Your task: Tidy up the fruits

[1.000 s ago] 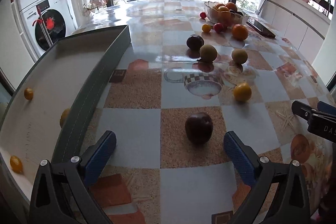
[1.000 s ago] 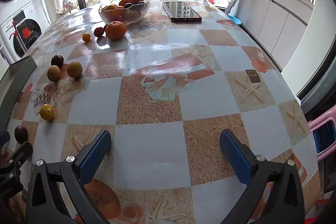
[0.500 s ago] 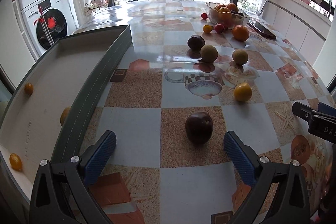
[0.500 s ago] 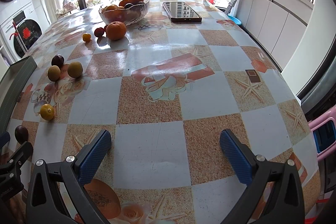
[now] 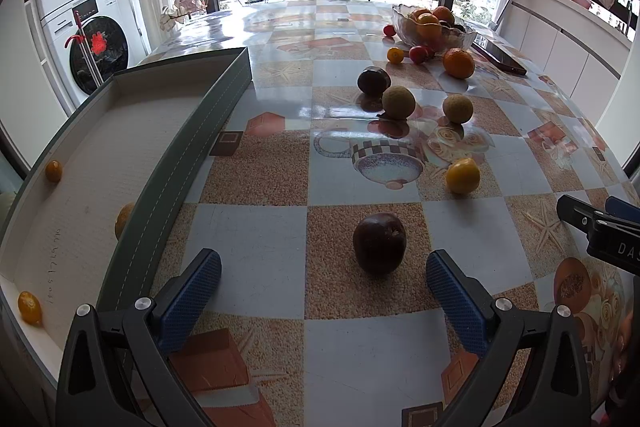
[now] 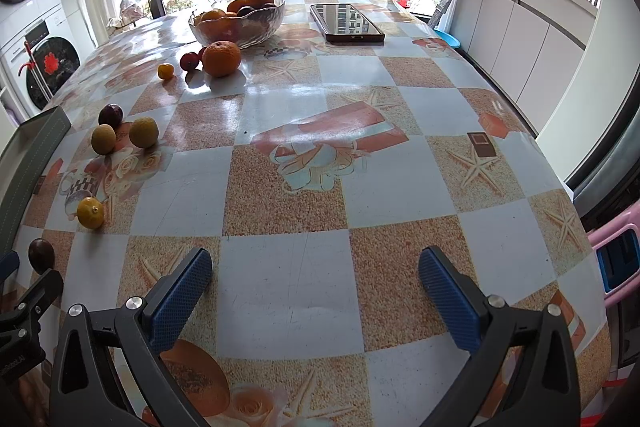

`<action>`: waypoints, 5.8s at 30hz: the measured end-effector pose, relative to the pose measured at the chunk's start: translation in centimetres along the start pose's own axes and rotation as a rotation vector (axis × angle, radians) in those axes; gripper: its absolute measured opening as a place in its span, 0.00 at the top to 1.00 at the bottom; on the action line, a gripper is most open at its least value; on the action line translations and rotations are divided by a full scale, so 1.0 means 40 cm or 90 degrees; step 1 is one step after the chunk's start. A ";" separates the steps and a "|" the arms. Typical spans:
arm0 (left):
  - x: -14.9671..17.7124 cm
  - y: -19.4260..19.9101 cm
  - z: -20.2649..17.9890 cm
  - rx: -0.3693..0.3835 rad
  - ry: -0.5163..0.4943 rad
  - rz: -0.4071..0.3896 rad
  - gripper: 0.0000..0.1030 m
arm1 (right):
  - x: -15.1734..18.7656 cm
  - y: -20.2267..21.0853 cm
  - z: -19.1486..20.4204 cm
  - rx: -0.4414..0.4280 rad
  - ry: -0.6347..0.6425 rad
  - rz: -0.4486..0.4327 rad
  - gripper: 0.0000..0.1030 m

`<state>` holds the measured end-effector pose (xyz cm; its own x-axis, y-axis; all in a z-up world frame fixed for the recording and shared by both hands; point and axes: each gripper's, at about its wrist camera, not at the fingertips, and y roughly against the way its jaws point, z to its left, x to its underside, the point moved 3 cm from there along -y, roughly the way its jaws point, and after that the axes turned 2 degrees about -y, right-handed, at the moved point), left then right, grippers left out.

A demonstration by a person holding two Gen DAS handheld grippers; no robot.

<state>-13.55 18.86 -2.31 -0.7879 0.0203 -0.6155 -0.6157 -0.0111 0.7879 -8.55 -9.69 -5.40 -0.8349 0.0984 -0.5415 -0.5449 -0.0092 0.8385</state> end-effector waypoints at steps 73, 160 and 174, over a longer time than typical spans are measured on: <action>-0.066 -0.021 -0.081 0.003 -0.023 0.056 0.22 | 0.002 0.000 0.000 -0.001 0.000 0.000 0.00; -0.044 0.008 -0.002 0.030 -0.023 0.030 0.73 | -0.004 0.056 0.159 -0.191 0.079 0.049 0.77; -0.028 0.017 -0.011 0.005 -0.034 -0.002 0.73 | 0.025 0.054 0.149 -0.175 0.088 -0.004 0.77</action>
<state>-13.09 18.40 -1.09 -0.7839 0.0735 -0.6165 -0.6184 -0.0032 0.7859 -10.09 -3.67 -3.75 -0.8237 -0.0367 -0.5658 -0.5352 -0.2791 0.7973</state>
